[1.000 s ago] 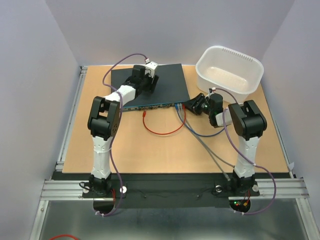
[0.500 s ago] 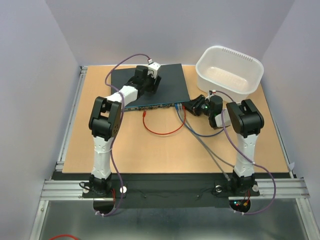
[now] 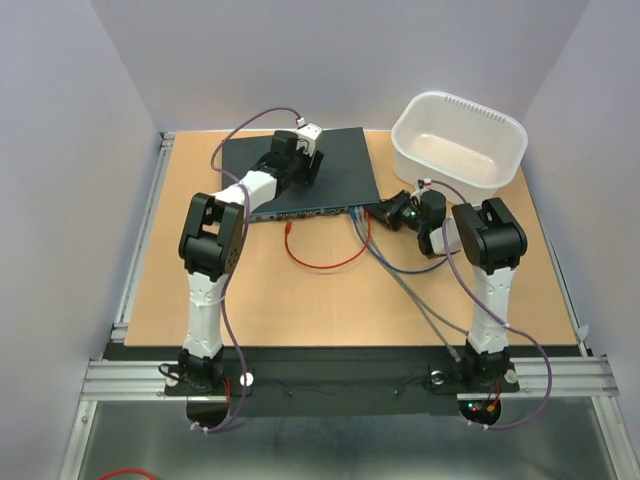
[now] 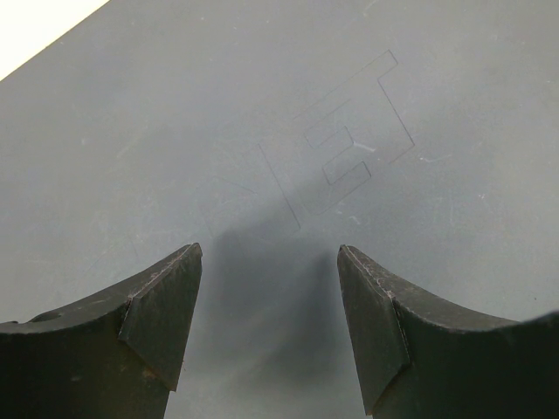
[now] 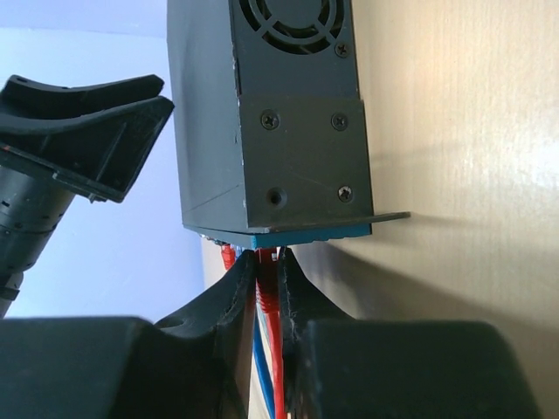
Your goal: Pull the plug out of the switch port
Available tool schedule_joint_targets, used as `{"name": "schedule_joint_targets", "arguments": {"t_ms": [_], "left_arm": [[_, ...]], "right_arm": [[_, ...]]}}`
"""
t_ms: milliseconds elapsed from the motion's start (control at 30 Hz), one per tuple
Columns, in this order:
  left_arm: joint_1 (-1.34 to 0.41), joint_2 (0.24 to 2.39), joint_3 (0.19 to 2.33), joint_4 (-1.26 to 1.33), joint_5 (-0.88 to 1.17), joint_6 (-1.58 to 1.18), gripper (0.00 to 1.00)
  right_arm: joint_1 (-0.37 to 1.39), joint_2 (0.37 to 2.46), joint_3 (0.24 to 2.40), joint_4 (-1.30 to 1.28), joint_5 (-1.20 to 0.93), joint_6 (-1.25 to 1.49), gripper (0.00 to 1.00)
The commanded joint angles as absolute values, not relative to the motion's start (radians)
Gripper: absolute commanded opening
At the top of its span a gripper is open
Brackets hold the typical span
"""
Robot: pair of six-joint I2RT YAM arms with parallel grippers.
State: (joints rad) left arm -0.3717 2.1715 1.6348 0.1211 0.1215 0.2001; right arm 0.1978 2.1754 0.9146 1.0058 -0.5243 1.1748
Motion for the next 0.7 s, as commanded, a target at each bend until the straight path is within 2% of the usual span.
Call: {"name": "schedule_joint_targets", "arguments": {"t_ms": [0,367,667], "left_arm": [[-0.376,2.177,1.683,0.104,0.12,0.163,0.75],[-0.377,2.246,1.752,0.051,0.077,0.112,0.75],[-0.376,2.218,1.761,0.041,0.097,0.124,0.75]], "right_arm": [[0.204,2.171,0.884,1.031,-0.485,1.149,0.0],[0.196,2.109,0.778,1.028,-0.511,1.103,0.0],[0.193,2.01,0.718,1.008,-0.497,1.059,0.0]]}}
